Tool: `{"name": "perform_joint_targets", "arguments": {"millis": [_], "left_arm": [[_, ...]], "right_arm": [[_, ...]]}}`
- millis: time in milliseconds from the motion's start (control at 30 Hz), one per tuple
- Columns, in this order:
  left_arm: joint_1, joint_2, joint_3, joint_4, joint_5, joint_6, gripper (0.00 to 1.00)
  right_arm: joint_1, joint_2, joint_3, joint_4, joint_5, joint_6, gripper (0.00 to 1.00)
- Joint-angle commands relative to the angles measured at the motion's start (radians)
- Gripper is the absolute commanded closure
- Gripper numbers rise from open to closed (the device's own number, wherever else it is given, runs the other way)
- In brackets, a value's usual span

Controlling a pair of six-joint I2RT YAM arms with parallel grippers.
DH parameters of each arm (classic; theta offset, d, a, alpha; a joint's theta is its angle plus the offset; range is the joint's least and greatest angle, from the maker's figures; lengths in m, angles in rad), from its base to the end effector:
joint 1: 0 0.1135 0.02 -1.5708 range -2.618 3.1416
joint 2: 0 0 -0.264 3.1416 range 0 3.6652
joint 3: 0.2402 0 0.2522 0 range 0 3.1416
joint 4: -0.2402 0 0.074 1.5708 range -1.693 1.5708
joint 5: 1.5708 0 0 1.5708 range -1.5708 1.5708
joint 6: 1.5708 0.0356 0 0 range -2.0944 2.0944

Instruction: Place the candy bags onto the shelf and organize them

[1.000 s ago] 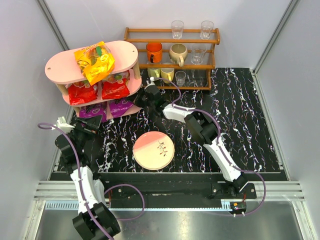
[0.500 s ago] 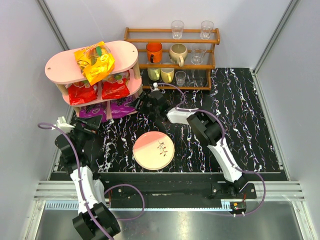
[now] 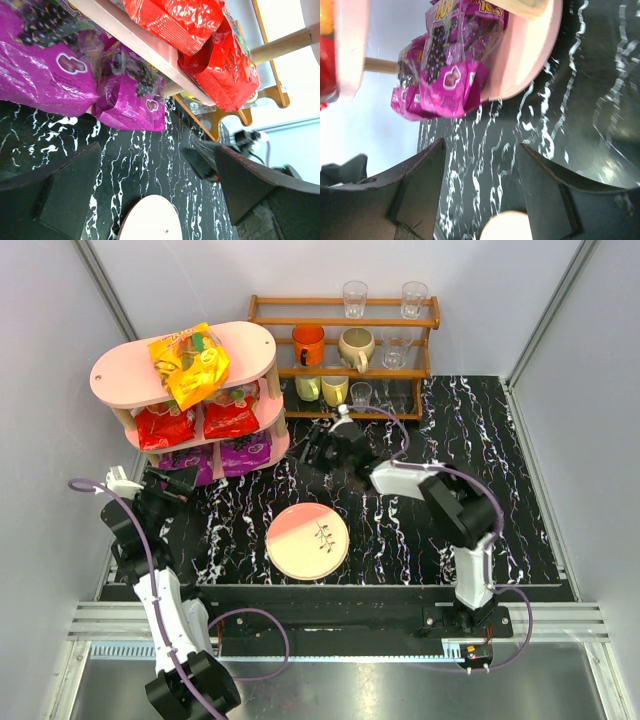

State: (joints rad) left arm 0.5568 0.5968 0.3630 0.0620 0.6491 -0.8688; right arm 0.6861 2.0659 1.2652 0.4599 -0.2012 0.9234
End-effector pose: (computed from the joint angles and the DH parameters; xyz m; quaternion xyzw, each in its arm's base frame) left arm 0.1427 0.0635 0.2460 -0.3189 0.6829 -0.3358 0.5649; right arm 0.3527 0.2980 0.1753 0.0387 0.8138 0.4706 0.3389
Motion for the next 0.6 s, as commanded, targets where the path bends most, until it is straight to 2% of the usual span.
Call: {"name": "perform_joint_targets", "arguments": {"millis": [0, 100, 200, 267, 300, 333, 367, 500, 567], "left_arm": [[0.000, -0.003, 0.119, -0.210, -0.066, 0.121, 0.01], [-0.003, -0.034, 0.160, -0.305, -0.120, 0.185, 0.01], [-0.012, -0.051, 0.198, -0.369, -0.157, 0.232, 0.01], [-0.017, -0.060, 0.217, -0.389, -0.164, 0.249, 0.01], [-0.018, -0.061, 0.221, -0.396, -0.164, 0.252, 0.01], [-0.020, -0.061, 0.226, -0.398, -0.160, 0.252, 0.01], [-0.021, -0.061, 0.237, -0.398, -0.155, 0.255, 0.01], [-0.032, -0.054, 0.286, -0.384, -0.118, 0.264, 0.01], [-0.050, -0.045, 0.345, -0.386, -0.105, 0.284, 0.01]], "right_arm": [[-0.028, -0.310, -0.180, -0.039, 0.057, -0.118, 0.32], [-0.028, -0.506, -0.276, -0.220, 0.168, -0.204, 0.29], [-0.028, -0.680, -0.308, -0.525, 0.329, -0.259, 0.43], [-0.031, -0.787, -0.348, -0.585, 0.379, -0.317, 0.42], [-0.030, -0.815, -0.352, -0.645, 0.417, -0.336, 0.39], [-0.031, -0.840, -0.362, -0.665, 0.422, -0.354, 0.31], [-0.031, -0.883, -0.365, -0.676, 0.411, -0.389, 0.01], [-0.031, -0.934, -0.316, -0.675, 0.315, -0.449, 0.00], [-0.030, -0.911, -0.232, -0.647, 0.237, -0.495, 0.00]]}}
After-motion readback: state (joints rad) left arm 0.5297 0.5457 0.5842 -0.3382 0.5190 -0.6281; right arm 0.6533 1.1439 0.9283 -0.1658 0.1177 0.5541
